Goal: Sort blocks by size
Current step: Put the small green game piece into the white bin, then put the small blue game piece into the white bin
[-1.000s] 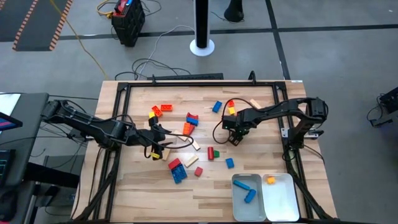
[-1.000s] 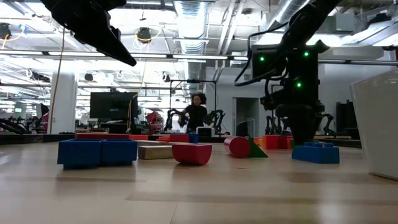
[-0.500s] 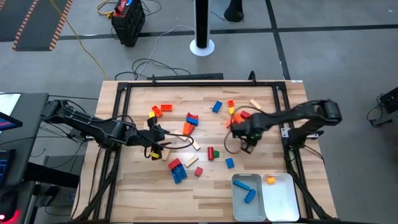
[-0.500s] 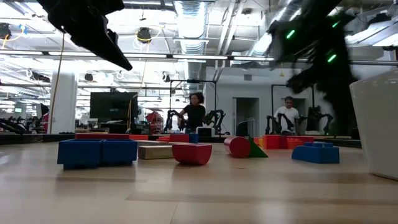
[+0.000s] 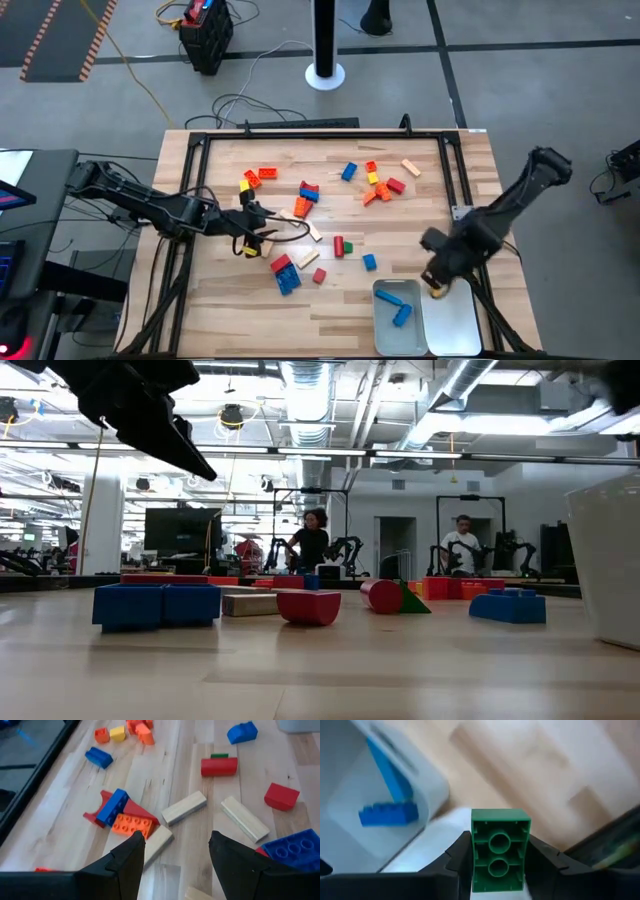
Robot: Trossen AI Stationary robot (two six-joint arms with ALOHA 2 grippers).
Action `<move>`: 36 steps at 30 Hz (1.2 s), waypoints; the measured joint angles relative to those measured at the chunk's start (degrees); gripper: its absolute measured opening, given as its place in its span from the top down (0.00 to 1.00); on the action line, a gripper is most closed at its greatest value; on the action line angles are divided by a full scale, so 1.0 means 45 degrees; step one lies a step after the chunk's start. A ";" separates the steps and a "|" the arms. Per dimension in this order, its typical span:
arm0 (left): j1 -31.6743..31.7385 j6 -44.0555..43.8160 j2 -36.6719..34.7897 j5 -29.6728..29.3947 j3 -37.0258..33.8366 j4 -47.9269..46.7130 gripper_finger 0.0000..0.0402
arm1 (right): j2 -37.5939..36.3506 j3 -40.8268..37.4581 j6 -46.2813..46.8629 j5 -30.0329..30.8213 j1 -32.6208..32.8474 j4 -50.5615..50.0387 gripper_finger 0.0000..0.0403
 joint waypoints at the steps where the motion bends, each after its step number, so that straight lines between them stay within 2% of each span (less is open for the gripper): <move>1: 0.0004 0.0050 0.0000 -0.0005 0.0000 0.0087 0.47 | 0.0130 0.0000 0.0481 0.0005 0.0502 0.0219 0.60; 5: 0.0004 0.0294 0.0000 -0.0010 0.0000 0.0418 0.47 | 0.0846 0.0000 0.1812 0.0054 0.2055 0.1633 0.52; 8: 0.0004 0.0487 0.0000 -0.0010 0.0000 0.0723 0.47 | 0.1522 0.0004 0.2574 0.0064 0.2499 0.2026 0.47; 10: 0.0004 0.0623 0.0000 -0.0005 0.0032 0.0824 0.47 | 0.1856 0.0005 0.2849 -0.0002 0.2520 0.1988 0.44; 15: 0.0004 0.0638 -0.0001 -0.0005 0.0256 0.0802 0.47 | 0.1901 0.0118 0.2924 -0.1516 0.1960 0.2112 0.42; 18: 0.0004 0.0822 0.0000 -0.0005 0.0287 0.0797 0.47 | 0.1602 0.0654 0.2709 -0.1567 0.1246 0.1997 0.42; 26: 0.0019 0.0879 0.0000 0.0000 0.0296 0.0681 0.47 | 0.2157 0.1526 -0.1297 -0.0087 -0.1977 0.1571 0.43; 31: 0.0019 0.0595 0.0000 0.0016 0.0306 0.0351 0.47 | 0.3550 0.1876 -0.4186 -0.0148 -0.4049 0.1821 0.43; 36: 0.0019 0.0414 0.0000 0.0019 0.0306 0.0009 0.47 | 0.5219 0.3275 -0.7773 -0.0084 -0.5060 0.1835 0.43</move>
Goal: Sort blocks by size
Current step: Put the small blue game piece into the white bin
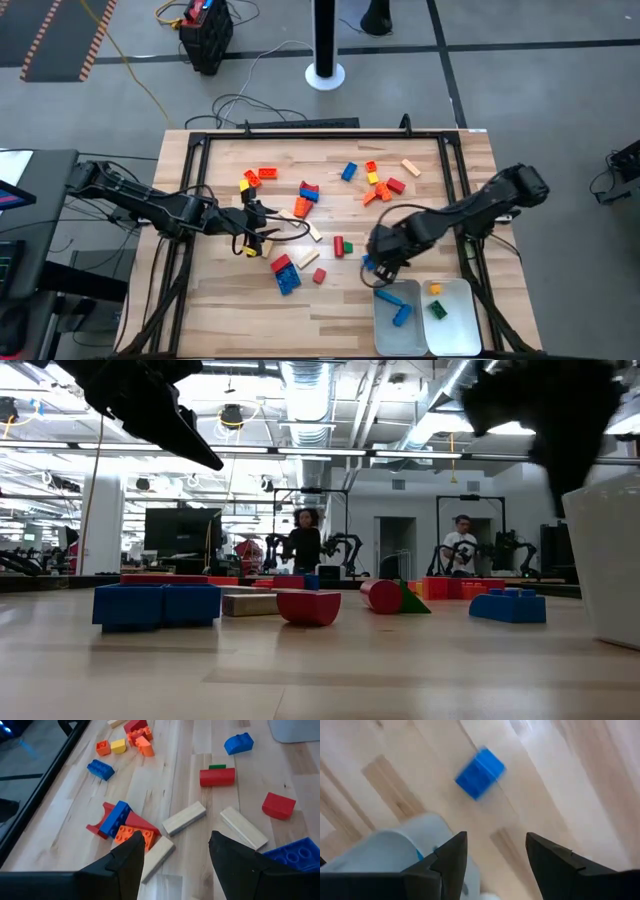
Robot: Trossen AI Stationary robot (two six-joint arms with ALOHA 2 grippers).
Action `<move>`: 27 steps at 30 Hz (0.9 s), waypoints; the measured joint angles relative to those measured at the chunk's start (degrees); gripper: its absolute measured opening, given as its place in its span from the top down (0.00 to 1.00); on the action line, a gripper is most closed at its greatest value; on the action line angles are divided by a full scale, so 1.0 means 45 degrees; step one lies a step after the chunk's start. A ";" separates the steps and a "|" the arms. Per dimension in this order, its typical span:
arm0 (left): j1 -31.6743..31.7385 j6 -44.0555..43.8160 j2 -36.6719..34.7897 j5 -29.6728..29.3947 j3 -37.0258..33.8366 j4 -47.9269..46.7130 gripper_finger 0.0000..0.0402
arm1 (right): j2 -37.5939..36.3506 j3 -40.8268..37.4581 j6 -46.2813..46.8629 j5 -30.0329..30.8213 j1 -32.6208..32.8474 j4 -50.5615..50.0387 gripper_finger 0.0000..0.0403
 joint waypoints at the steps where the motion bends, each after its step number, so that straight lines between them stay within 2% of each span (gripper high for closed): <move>1: 0.0000 -0.0004 0.0000 0.0000 0.0000 -0.0009 0.47 | 0.0263 0.0263 -0.0594 0.0146 -0.0132 0.0040 0.43; 7: 0.0000 -0.0129 0.0000 0.0000 0.0000 -0.0031 0.47 | 0.1919 0.1452 -0.3627 0.0198 -0.0844 0.0476 0.42; 15: 0.0000 -0.0174 0.0000 0.0000 0.0000 -0.0099 0.47 | 0.3880 0.2844 -0.7100 -0.0473 -0.1271 0.0330 0.33; 20: 0.0000 -0.0174 0.0000 0.0000 0.0000 -0.0101 0.47 | 0.4918 0.3859 -0.6562 -0.1143 -0.1596 -0.0348 0.26; 27: 0.0000 -0.0139 0.0000 -0.0005 0.0000 -0.0111 0.47 | 0.6097 0.5132 -0.5773 -0.1500 -0.1712 -0.2947 0.18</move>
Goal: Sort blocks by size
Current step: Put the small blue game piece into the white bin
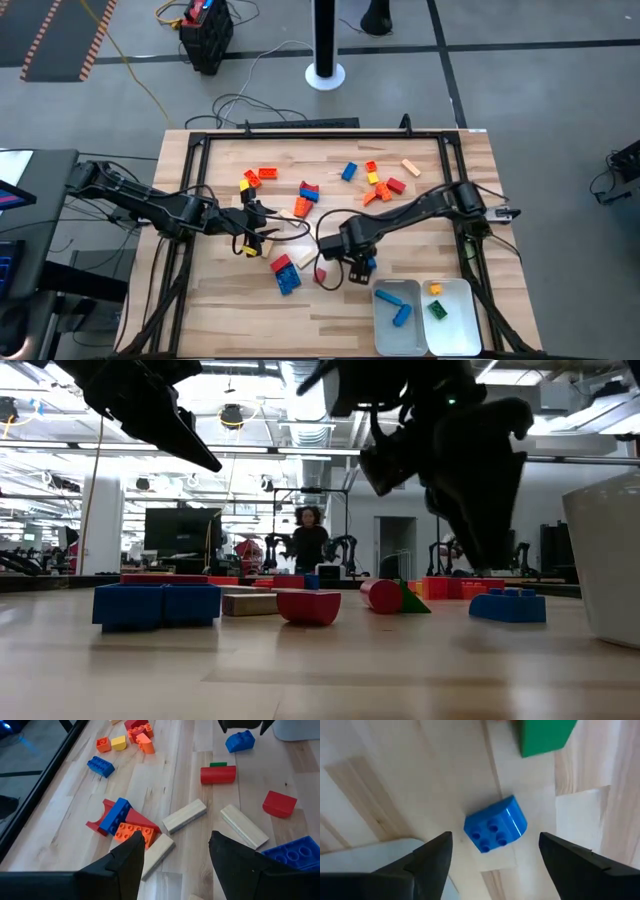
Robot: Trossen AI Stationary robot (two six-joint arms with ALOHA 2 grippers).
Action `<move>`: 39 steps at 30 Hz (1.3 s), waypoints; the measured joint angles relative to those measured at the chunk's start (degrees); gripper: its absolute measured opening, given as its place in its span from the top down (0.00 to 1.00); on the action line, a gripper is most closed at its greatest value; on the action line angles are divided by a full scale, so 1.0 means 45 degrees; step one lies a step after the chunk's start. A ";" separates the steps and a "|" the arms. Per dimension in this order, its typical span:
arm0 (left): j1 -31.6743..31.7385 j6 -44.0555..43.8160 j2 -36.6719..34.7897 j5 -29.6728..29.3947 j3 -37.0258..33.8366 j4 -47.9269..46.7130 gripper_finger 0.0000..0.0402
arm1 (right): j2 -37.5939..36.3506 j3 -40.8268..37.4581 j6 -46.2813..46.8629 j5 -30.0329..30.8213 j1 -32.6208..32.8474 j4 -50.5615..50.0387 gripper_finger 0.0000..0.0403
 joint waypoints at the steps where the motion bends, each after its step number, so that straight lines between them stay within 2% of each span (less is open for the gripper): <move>1: 0.0000 -0.0002 0.0000 0.0000 0.0000 0.0000 0.47 | 0.0079 0.0045 -0.0201 0.0000 0.0015 -0.0185 0.18; 9: 0.0000 -0.0013 -0.0003 0.0000 0.0000 -0.0031 0.47 | 0.0896 0.0056 -0.2040 0.0305 0.0414 -0.0237 0.16; 13: 0.0000 -0.0021 0.0000 0.0000 0.0000 -0.0034 0.47 | 0.0882 -0.0033 -0.2301 0.2091 0.0493 -0.0306 0.16; 16: 0.0000 -0.0026 0.0000 0.0000 0.0000 -0.0038 0.47 | 0.0709 -0.0038 -0.1818 0.3675 0.0217 -0.1015 0.16; 19: 0.0000 -0.0026 0.0000 0.0002 0.0000 -0.0049 0.47 | 0.0493 -0.0028 -0.1221 0.4704 -0.0102 -0.1619 0.16; 30: 0.0000 -0.0145 0.0000 0.0000 0.0000 -0.0243 0.47 | -0.0138 -0.0028 -0.1517 0.4658 -0.0504 -0.1769 0.16; 32: 0.0000 -0.0201 0.0000 0.0000 0.0000 -0.0246 0.47 | -0.0147 -0.0028 -0.2470 0.4672 -0.0560 -0.1889 0.17; 39: 0.0000 -0.0327 0.0000 0.0005 0.0000 -0.0262 0.47 | -0.0152 -0.0028 -0.9138 0.5075 0.0042 -0.1777 0.23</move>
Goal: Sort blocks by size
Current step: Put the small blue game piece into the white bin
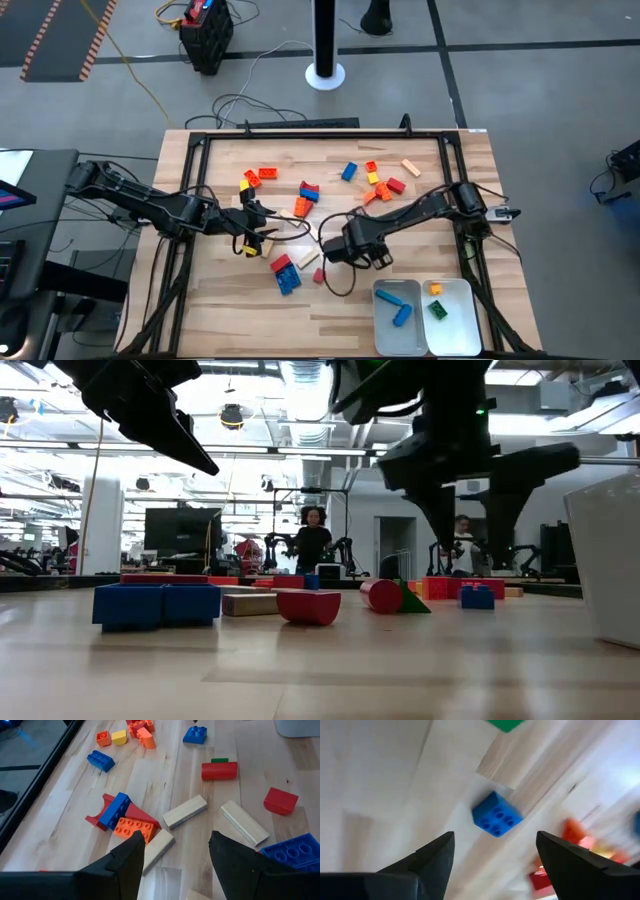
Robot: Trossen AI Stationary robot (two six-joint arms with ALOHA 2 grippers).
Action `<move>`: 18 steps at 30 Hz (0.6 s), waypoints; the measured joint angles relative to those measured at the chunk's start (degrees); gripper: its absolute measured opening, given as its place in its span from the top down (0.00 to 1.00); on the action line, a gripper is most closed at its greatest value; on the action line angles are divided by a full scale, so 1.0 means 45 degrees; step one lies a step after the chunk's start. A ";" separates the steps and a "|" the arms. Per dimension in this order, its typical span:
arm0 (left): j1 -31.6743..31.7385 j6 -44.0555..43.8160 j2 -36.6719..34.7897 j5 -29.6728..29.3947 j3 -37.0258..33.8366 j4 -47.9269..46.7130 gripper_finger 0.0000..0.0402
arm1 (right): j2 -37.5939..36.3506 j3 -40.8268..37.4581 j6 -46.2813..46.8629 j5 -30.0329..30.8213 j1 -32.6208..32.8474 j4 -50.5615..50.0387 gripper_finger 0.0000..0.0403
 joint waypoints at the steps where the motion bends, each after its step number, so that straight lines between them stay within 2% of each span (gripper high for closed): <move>1: -0.0002 -0.0008 -0.0003 0.0000 0.0000 -0.0002 0.47 | -0.0005 -0.0004 -0.0869 0.0025 -0.0009 0.0027 0.23; 6: -0.0005 -0.0215 -0.0002 -0.0005 0.0000 -0.0346 0.47 | -0.0010 -0.0539 -0.3769 0.0108 -0.0061 0.0550 0.23; 10: -0.0005 -0.0429 0.0000 -0.0001 -0.0005 -0.0792 0.47 | -0.0010 -0.1333 -0.3971 0.0141 -0.0116 0.1033 0.23; 15: -0.0005 -0.0520 -0.0004 -0.0001 -0.0010 -0.0961 0.47 | -0.0010 -0.2257 -0.3990 0.1174 -0.0162 0.1579 0.23; 18: -0.0005 -0.0520 0.0000 0.0000 -0.0010 -0.0957 0.47 | -0.0010 -0.2750 -0.4186 0.1181 -0.0146 0.2235 0.24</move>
